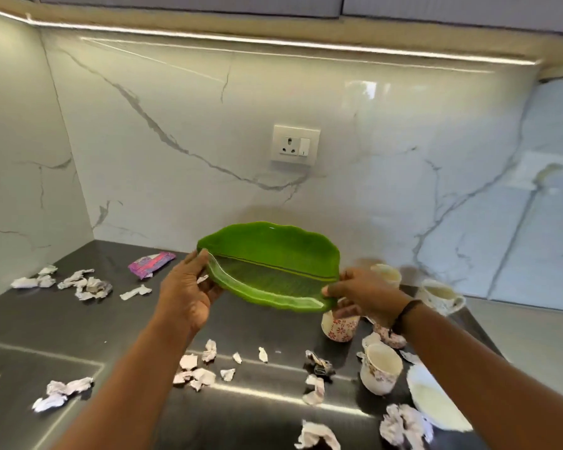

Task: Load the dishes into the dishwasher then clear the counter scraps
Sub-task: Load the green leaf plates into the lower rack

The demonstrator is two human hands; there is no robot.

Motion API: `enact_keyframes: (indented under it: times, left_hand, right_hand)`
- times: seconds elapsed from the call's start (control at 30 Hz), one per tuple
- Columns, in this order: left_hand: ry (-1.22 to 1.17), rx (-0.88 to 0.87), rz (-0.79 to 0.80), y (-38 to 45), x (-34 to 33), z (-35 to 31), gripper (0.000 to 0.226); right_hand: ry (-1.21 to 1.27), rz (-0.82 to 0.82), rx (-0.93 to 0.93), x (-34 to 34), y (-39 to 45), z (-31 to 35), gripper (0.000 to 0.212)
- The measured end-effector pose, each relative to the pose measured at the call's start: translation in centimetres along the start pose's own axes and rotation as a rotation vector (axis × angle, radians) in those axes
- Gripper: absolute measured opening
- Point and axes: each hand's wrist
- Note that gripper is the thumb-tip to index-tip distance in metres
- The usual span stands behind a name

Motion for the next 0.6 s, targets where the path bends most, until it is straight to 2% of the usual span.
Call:
enact_keyframes:
  times: [0.13, 0.23, 0.37, 0.47, 0.6]
  left_hand:
    - [0.198, 0.080, 0.041, -2.0, 0.5, 1.3, 0.010]
    - [0.426, 0.176, 0.153, -3.3, -1.0, 4.7, 0.010]
    - [0.593, 0.276, 0.341, -6.1, -4.4, 10.8, 0.011]
    - [0.628, 0.372, 0.455, -8.6, -7.2, 15.2, 0.010]
    - [0.691, 0.467, 0.564, -11.5, -11.5, 20.5, 0.009]
  right_hand:
    - [-0.004, -0.087, -0.051, -0.1, -7.1, -1.3, 0.033]
    - [-0.179, -0.264, -0.018, 1.9, -12.0, -1.9, 0.025]
    - [-0.308, -0.224, -0.117, 5.0, -17.7, -3.8, 0.028]
    - [-0.296, -0.219, -0.187, 6.6, -22.2, -5.9, 0.019]
    - [-0.161, -0.360, -0.224, 9.8, -29.1, -8.0, 0.016]
Point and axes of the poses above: each hand's wrist, its own y-axis towards the middle knuckle, its own x-axis out of the back of the hand, z = x × y, and after that the axes turned 14 degrees about x, right-handed
